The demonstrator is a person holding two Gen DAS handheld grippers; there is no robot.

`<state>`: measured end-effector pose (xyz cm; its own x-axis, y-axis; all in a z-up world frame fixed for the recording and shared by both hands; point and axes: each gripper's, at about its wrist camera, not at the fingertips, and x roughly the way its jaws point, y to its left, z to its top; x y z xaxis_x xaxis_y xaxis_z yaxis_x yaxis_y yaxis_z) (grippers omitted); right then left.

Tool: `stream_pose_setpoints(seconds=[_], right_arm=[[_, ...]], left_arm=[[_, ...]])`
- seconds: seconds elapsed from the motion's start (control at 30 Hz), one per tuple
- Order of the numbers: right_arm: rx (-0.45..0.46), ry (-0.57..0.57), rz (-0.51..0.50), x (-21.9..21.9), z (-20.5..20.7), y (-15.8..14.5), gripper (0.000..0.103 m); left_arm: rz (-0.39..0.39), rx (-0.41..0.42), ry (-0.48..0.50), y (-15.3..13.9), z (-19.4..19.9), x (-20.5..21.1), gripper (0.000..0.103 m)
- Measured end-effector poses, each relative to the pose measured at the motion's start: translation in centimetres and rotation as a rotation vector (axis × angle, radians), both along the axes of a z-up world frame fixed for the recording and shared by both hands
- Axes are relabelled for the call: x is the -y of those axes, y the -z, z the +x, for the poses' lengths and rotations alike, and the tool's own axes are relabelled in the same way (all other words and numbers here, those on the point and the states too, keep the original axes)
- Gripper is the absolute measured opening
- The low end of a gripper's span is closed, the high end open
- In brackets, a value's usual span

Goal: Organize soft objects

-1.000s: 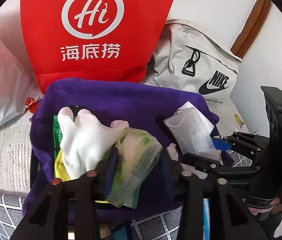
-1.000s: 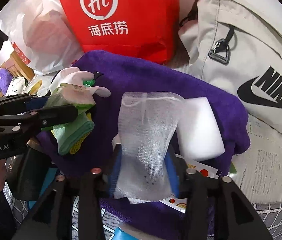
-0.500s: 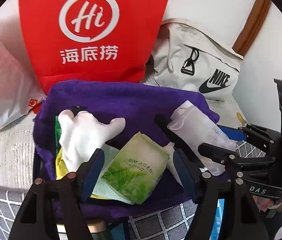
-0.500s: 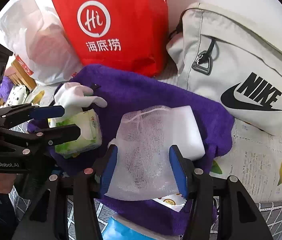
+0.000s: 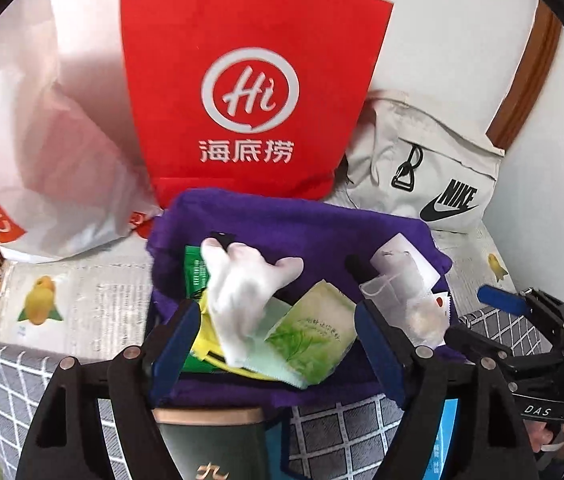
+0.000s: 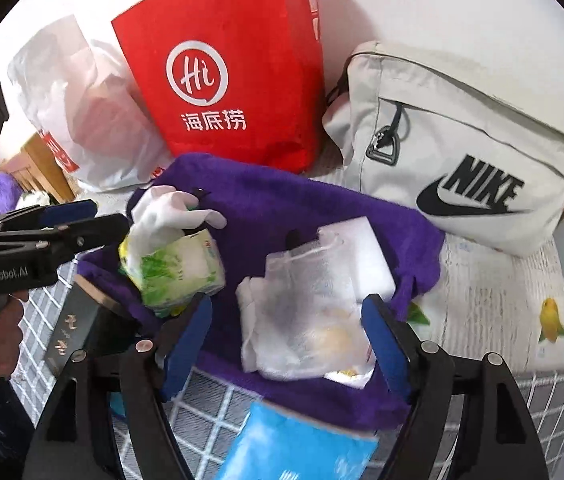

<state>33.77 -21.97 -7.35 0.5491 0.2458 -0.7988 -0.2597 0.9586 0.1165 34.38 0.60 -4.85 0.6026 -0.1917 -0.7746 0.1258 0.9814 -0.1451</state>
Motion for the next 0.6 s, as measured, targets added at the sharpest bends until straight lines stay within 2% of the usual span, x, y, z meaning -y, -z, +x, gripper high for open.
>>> stream_pose_setpoints(seconds=[0.1, 0.23, 0.43, 0.6], right_arm=[[-0.005, 0.011, -0.016, -0.3, -1.6, -0.4, 0.078], [0.019, 0.036, -0.018, -0.8, -4.2, -1.5, 0.088], [0.084, 0.063, -0.049, -1.8, -9.8, -3.5, 0.096], [0.120, 0.086, -0.065, -2.1, -14.5, -4.3, 0.100]], left_arm=[[0.016, 0.004, 0.004, -0.6, -1.8, 0.0, 0.080], [0.038, 0.019, 0.021, -1.7, -5.1, 0.3, 0.081], [0.050, 0.055, 0.024, -2.5, -10.9, 0.6, 0.089], [0.067, 0.076, 0.024, -2.9, -15.5, 1.0, 0.090]])
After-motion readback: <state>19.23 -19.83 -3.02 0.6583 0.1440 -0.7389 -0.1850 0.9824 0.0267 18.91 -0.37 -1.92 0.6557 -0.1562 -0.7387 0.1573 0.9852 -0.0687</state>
